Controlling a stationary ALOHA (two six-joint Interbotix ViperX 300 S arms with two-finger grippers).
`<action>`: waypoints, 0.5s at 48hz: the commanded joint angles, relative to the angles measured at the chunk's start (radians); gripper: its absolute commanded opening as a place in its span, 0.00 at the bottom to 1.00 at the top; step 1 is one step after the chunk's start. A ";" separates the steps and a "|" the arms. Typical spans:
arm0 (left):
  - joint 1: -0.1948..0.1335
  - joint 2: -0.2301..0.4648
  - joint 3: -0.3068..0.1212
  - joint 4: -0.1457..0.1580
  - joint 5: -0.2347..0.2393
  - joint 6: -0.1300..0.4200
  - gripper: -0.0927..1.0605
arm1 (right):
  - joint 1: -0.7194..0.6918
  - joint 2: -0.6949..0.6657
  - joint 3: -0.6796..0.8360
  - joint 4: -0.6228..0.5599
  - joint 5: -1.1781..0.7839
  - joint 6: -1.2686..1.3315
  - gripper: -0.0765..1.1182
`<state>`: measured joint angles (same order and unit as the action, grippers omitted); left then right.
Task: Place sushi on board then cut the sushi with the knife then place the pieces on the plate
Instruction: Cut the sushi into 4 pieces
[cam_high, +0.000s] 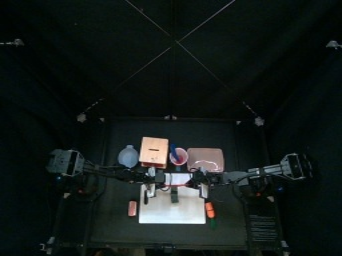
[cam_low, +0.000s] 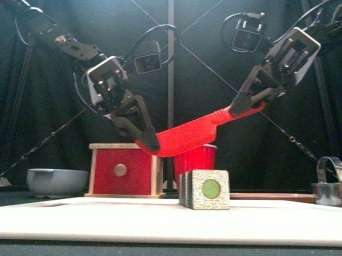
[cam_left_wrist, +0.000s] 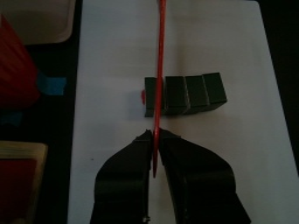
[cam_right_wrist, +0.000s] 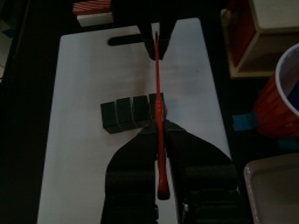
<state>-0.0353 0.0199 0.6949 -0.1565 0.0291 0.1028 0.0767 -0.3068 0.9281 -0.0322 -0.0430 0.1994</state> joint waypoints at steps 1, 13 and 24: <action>-0.006 0.002 -0.026 0.003 -0.006 -0.002 0.43 | 0.015 0.008 -0.021 0.025 0.015 0.002 0.39; -0.015 0.035 -0.044 0.003 -0.005 0.000 0.43 | 0.015 0.054 -0.028 0.052 0.067 0.000 0.39; -0.015 0.046 -0.058 0.002 0.005 0.000 0.43 | 0.017 0.057 -0.028 0.055 0.071 0.000 0.39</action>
<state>-0.0522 0.0767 0.6673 -0.1565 0.0353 0.1028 0.0890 -0.2378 0.9189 0.0215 0.0307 0.1979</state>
